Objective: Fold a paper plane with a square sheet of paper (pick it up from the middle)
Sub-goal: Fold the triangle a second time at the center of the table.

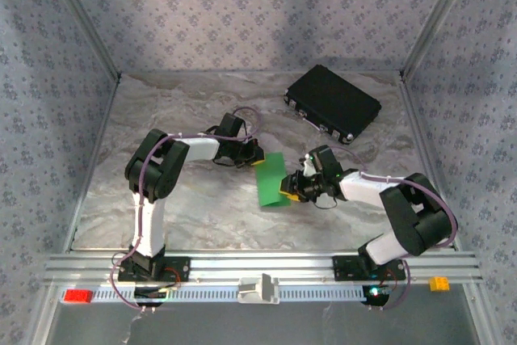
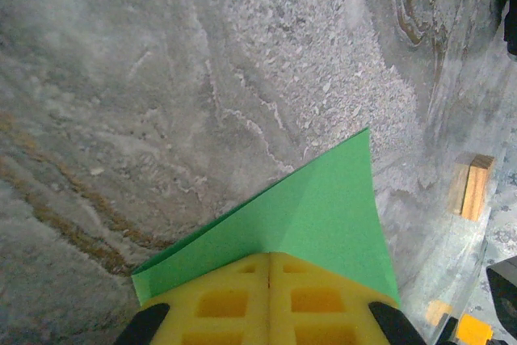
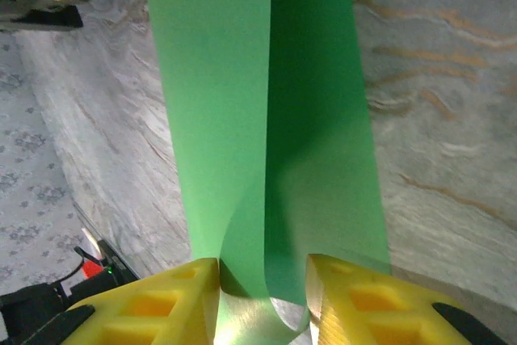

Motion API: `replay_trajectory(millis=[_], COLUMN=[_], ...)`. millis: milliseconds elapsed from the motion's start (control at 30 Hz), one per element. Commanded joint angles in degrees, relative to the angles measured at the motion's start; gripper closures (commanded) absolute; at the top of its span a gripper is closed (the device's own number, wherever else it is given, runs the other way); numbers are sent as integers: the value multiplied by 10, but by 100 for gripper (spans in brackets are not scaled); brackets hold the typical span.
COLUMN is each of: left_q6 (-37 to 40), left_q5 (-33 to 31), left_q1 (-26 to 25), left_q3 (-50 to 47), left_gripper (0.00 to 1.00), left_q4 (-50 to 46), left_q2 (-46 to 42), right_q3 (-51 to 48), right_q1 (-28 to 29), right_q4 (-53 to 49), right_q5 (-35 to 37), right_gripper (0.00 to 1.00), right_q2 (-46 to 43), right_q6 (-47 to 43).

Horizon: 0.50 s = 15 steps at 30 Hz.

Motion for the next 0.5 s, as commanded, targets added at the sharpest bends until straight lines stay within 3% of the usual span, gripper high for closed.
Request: replay_trajectory(millis=[0, 467], left_q6=[14, 17], left_q5=[-2, 3], left_q1=[0, 0], left_q3=[1, 3], left_gripper=[95, 95], left_q4=[-32, -39], left_q2=[28, 26], right_q3=[0, 19], right_q1=[-6, -47], right_q4=[41, 137], right_q5=[-19, -93], right_gripper=[63, 60], right_q2=[17, 90], right_q6=[11, 5])
